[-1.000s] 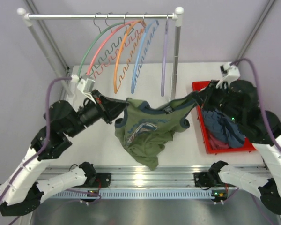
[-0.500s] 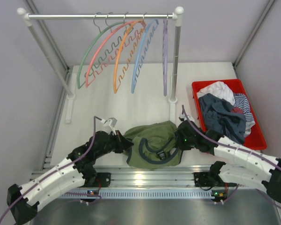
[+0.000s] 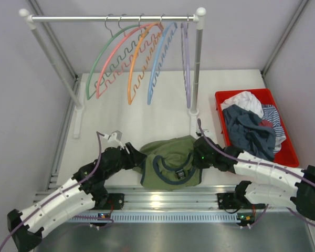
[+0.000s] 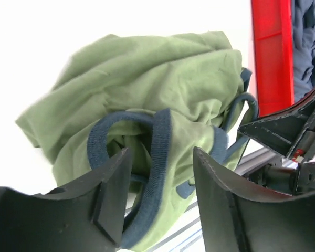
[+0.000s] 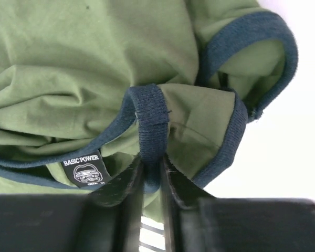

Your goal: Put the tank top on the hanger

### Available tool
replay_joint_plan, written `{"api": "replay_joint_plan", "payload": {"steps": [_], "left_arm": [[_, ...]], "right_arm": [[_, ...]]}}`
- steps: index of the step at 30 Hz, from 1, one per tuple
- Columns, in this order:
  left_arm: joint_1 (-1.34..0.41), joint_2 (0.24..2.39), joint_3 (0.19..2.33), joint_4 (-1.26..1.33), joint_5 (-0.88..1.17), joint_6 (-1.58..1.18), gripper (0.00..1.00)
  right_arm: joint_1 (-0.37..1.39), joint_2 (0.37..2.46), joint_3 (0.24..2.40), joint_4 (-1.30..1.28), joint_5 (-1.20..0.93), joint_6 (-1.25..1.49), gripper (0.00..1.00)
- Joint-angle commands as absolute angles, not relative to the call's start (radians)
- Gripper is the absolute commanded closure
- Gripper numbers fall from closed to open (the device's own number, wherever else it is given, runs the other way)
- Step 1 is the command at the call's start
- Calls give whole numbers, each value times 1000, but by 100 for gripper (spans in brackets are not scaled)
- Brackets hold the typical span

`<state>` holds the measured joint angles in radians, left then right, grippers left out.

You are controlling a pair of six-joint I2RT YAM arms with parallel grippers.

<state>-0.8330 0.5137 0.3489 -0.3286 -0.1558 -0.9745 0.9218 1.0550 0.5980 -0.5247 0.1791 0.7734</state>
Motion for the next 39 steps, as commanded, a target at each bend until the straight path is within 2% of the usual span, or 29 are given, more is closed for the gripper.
{"api": "replay_joint_plan", "payload": {"steps": [1, 2, 8, 14, 17, 20, 25, 26, 27, 31, 36, 39], "left_arm": [[-831, 476, 468, -440, -218, -954, 44], [-830, 469, 504, -454, -216, -930, 43], [-830, 446, 649, -578, -163, -838, 41], [-830, 442, 761, -629, -43, -764, 41], [-830, 442, 827, -586, 108, -703, 41], [-830, 466, 937, -562, 167, -649, 41], [-831, 582, 1180, -528, 48, -539, 41], [-831, 613, 1224, -531, 13, -485, 39], [-831, 645, 1267, -534, -35, -454, 31], [-830, 832, 1535, -517, -284, -274, 30], [-830, 1007, 1728, -398, -576, -59, 28], [-830, 1098, 1762, -296, -756, 99, 19]], "right_arm": [[937, 1046, 657, -544, 233, 787, 78], [937, 1039, 660, -548, 236, 784, 70], [937, 979, 670, -566, 242, 784, 51], [937, 928, 696, -600, 249, 779, 39], [937, 908, 709, -617, 264, 773, 36], [937, 904, 718, -624, 268, 769, 35], [939, 900, 736, -618, 267, 753, 35], [936, 903, 741, -618, 268, 743, 34], [936, 907, 749, -620, 271, 738, 35], [933, 922, 765, -618, 272, 709, 34], [920, 936, 770, -609, 252, 669, 34], [911, 951, 773, -594, 226, 643, 34]]}}
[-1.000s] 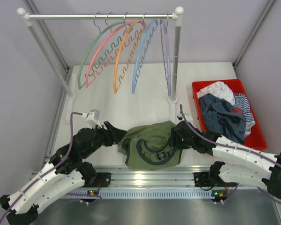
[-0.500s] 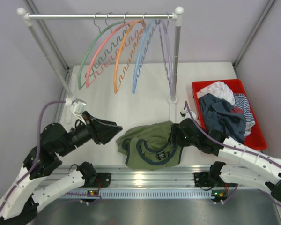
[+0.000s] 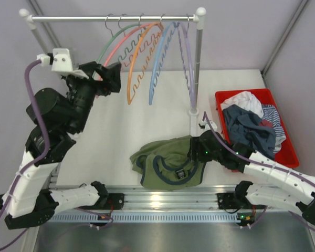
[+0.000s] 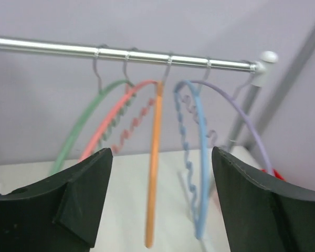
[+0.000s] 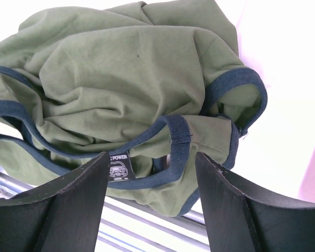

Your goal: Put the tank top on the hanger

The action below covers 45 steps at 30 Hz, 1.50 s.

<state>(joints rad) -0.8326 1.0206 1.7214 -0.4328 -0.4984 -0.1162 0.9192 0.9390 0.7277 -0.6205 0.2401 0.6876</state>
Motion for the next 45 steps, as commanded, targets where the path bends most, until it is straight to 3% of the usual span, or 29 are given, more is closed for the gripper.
{"api": "replay_joint_plan", "payload": {"steps": [1, 5, 11, 16, 20, 28, 45], "left_arm": [[-828, 1121, 1788, -282, -778, 159, 17], [-714, 1221, 1917, -374, -691, 123, 16], [-320, 1331, 2086, -561, -291, -46, 16], [-137, 1365, 2071, -551, 80, -136, 17], [18, 1387, 2040, -514, 251, -202, 20], [41, 1427, 1993, -477, 429, -206, 22], [43, 1474, 1936, -460, 477, -178, 26]], "right_arm": [[910, 953, 773, -594, 219, 637, 34], [907, 977, 772, -575, 187, 606, 34], [907, 974, 753, -555, 160, 588, 35], [905, 950, 750, -568, 158, 574, 35], [905, 934, 749, -565, 153, 565, 35], [905, 891, 706, -467, 118, 645, 35], [905, 819, 643, -472, 144, 667, 34]]}}
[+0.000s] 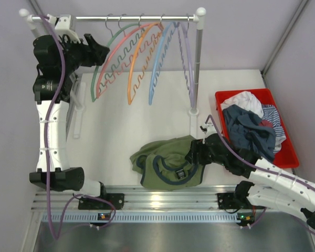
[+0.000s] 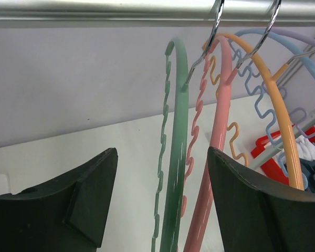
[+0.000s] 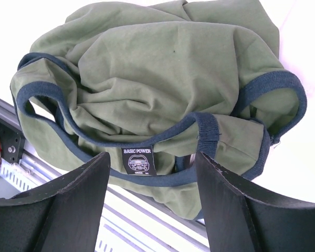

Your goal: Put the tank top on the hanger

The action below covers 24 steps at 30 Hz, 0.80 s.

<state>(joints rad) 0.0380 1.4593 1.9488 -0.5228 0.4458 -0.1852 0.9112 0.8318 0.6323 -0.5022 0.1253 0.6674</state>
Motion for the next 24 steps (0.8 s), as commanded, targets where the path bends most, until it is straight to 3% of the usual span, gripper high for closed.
{"api": "replay_joint_plan", "payload": {"steps": [1, 14, 16, 24], "left_arm": [[43, 1477, 1934, -460, 473, -176, 26], [5, 1491, 1898, -459, 440, -144, 39], [-32, 1491, 1898, -468, 420, -130, 43], [-67, 1505, 1922, -488, 351, -106, 77]], "right_arm": [[905, 821, 646, -472, 144, 664, 34], [905, 818, 643, -486, 155, 652, 34], [905, 822, 643, -488, 155, 649, 34], [905, 827, 655, -503, 169, 632, 34]]}}
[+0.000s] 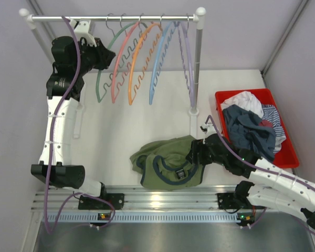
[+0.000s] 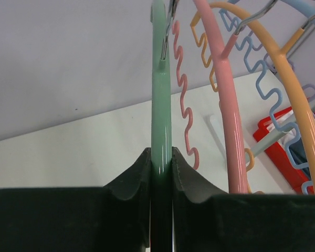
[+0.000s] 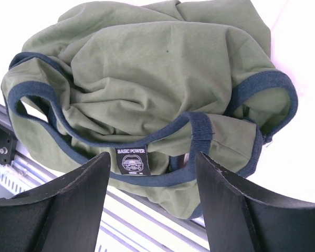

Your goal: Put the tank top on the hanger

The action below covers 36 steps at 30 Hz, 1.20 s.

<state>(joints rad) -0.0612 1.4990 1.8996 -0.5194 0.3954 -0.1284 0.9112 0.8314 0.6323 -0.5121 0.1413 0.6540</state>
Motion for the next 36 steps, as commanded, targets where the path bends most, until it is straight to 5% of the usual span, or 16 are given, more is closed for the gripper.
{"api": "replay_joint_plan", "payload": {"steps": [1, 3, 19, 36], "left_arm": [[-77, 1508, 1928, -489, 342, -103, 81], [-84, 1512, 1953, -492, 316, -98, 100], [-117, 1447, 1994, -457, 132, -95, 100], [-117, 1160, 1651, -428, -6, -138, 100]], "right_arm": [[905, 830, 658, -505, 173, 630, 35], [905, 830, 660, -509, 173, 626, 34], [905, 844, 667, -503, 178, 603, 35], [905, 862, 672, -497, 186, 577, 34]]}}
